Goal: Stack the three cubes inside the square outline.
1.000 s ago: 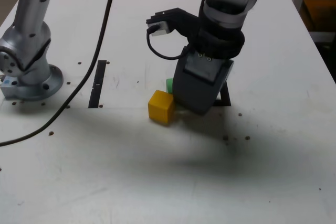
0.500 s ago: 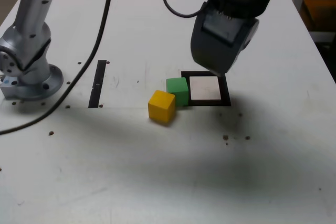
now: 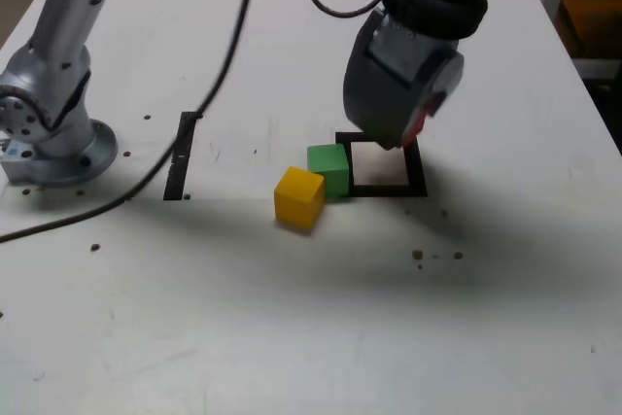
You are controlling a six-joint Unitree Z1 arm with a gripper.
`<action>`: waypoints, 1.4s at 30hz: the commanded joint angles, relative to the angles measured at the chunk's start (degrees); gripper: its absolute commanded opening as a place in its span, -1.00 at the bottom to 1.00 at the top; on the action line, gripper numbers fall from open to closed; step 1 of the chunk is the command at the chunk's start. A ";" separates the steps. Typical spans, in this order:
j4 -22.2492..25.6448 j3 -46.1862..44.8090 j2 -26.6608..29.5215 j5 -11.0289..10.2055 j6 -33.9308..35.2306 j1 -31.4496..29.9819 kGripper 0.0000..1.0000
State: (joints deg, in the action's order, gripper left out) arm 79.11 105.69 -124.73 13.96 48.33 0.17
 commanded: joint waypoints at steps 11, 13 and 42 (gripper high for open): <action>-4.06 -2.70 -1.74 3.43 -15.87 3.34 -0.78; -4.85 -3.45 -1.72 3.31 -17.07 3.61 -0.78; -18.62 -27.10 11.33 1.44 -16.22 -0.30 -0.75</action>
State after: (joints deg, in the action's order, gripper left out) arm 60.97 78.86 -113.78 15.60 32.06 0.27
